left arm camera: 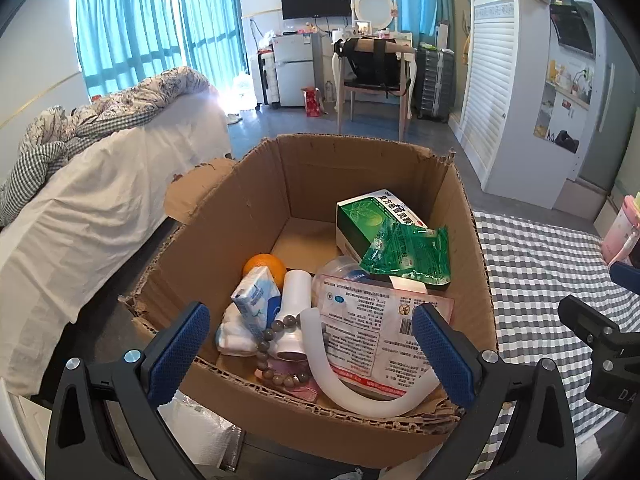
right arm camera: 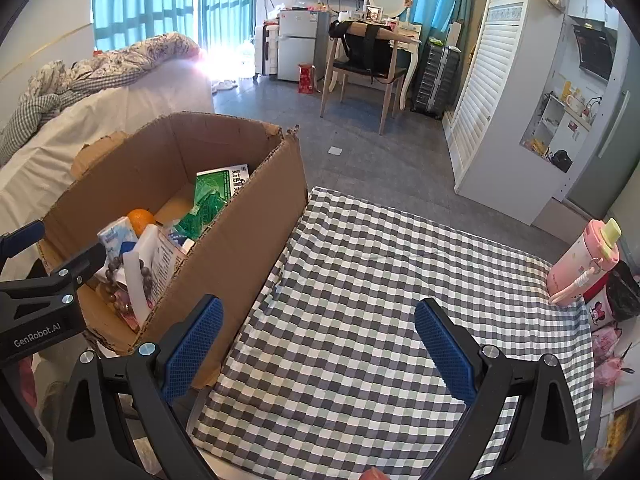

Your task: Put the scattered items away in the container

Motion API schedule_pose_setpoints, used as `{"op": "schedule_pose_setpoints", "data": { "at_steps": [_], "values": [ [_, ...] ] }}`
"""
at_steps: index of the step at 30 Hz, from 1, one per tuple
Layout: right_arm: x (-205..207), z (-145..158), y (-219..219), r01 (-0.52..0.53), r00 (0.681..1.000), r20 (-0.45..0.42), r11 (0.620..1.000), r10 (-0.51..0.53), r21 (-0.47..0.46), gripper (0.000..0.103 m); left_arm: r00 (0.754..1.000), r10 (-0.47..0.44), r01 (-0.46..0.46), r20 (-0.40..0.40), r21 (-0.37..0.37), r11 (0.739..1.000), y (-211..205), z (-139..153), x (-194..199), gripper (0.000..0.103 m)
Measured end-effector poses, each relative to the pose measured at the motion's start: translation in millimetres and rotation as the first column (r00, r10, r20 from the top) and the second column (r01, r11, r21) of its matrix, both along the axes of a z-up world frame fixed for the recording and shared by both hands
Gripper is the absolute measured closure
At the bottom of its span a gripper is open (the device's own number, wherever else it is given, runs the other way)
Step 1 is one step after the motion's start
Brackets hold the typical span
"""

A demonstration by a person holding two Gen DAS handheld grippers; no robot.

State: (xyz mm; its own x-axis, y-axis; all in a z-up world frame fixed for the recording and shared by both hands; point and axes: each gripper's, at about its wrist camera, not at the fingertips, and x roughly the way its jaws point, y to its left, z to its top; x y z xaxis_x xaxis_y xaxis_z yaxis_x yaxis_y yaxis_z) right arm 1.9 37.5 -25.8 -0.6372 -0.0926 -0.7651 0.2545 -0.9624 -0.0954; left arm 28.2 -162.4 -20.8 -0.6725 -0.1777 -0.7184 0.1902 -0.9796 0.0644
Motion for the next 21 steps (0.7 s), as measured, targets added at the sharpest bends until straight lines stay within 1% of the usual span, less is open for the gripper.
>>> {"op": "schedule_pose_setpoints", "data": {
  "at_steps": [13, 16, 18, 21],
  "values": [
    [-3.5, -2.6, -1.1, -0.001, 1.000, 0.013, 1.000, 0.001, -0.001, 0.006, 1.000, 0.003, -0.003, 0.007, 0.005, 1.000, -0.5, -3.2, -4.2, 0.000],
    [-1.1, 2.9, -7.3, -0.026, 1.000, 0.002, 1.000, 0.026, -0.004, 0.006, 1.000, 0.018, -0.018, 0.000, 0.006, 1.000, -2.2, 0.0, -2.5, 0.000],
    [1.4, 8.8, -15.4, -0.056, 0.998, -0.017, 0.998, 0.056, 0.010, 0.006, 0.999, 0.038, -0.038, -0.007, 0.007, 0.999, -5.2, 4.5, -0.6, 0.000],
    [-0.1, 16.8, -26.9, -0.108, 0.994, -0.027, 0.994, 0.108, 0.011, 0.006, 0.997, 0.081, -0.081, 0.007, 0.010, 0.997, -13.3, 10.5, -2.5, 0.000]
  ]
}}
